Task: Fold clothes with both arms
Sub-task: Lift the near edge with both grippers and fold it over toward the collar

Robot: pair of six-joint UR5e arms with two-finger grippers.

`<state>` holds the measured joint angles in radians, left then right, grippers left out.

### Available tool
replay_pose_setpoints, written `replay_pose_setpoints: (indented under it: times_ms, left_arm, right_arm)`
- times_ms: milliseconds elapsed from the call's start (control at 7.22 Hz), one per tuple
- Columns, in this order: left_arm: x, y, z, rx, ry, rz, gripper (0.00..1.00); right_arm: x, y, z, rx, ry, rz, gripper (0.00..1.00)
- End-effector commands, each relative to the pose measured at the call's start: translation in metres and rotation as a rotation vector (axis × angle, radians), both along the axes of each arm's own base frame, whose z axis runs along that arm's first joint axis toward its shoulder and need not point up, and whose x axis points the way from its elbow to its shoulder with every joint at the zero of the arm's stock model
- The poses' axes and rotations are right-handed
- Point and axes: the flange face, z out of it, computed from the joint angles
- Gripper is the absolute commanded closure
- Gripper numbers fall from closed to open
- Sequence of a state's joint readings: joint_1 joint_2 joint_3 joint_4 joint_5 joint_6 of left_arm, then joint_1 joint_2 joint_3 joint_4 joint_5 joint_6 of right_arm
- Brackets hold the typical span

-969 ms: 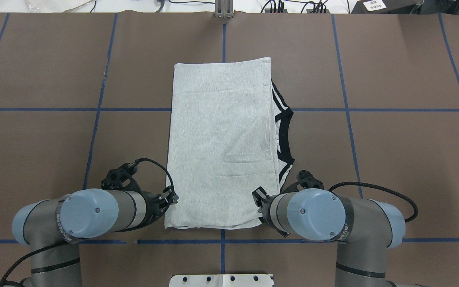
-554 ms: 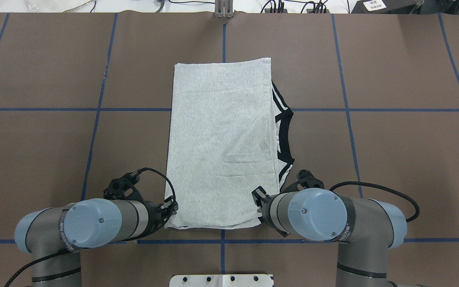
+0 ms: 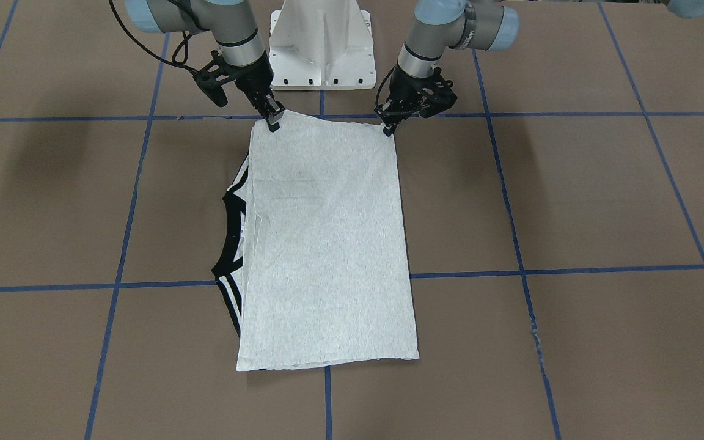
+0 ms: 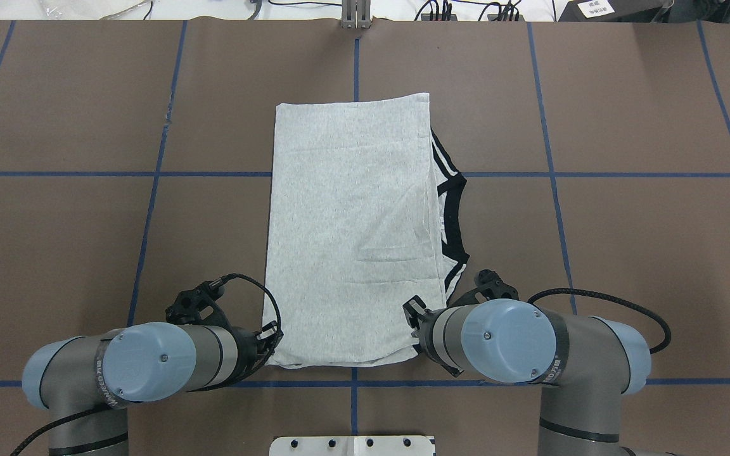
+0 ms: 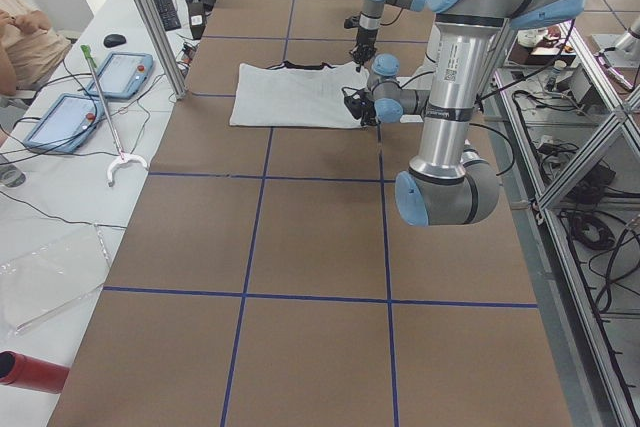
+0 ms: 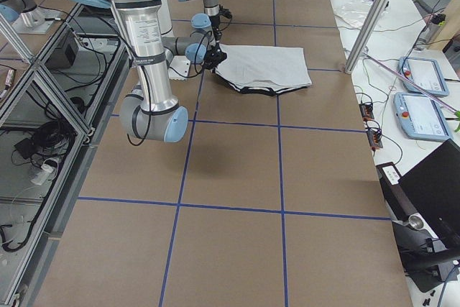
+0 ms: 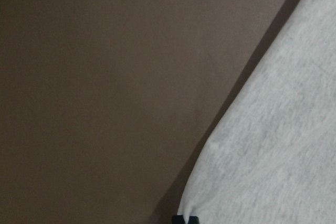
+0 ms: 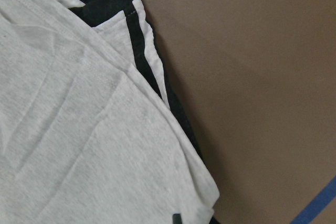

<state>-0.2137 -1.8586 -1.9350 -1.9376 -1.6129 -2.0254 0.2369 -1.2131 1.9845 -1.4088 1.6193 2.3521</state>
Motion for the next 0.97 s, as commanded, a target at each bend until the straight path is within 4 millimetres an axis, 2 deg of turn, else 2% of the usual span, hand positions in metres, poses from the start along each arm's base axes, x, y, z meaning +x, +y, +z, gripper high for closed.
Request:
replay_pose_setpoints:
  times_ms: [0, 277, 415, 554, 692, 831]
  left_arm:
    - [-0.023, 0.012, -0.035, -0.007, 0.070, 0.043, 1.00]
    - [-0.053, 0.026, -0.072, -0.026, 0.142, 0.100, 1.00]
    - [-0.060, 0.043, -0.086, -0.061, 0.169, 0.115, 1.00]
    - [-0.071, 0.045, -0.096, -0.062, 0.188, 0.112, 1.00]
    - [-0.086, 0.040, -0.110, -0.061, 0.179, 0.099, 1.00]
    - [-0.091, 0.025, -0.113, -0.052, 0.143, 0.071, 1.00]
  right_arm:
    - [0.015, 0.019, 0.007, -0.007, -0.003, -0.023, 1.00]
    - [0.037, 0.052, -0.005, -0.054, -0.051, -0.050, 1.00]
    - [0.051, 0.064, -0.024, -0.079, -0.103, -0.055, 1.00]
    - [0.071, 0.067, -0.033, -0.094, -0.132, -0.057, 1.00]
    - [0.078, 0.056, -0.034, -0.092, -0.137, -0.033, 1.00]
    - [0.092, 0.028, -0.036, -0.085, -0.144, 0.030, 1.00]
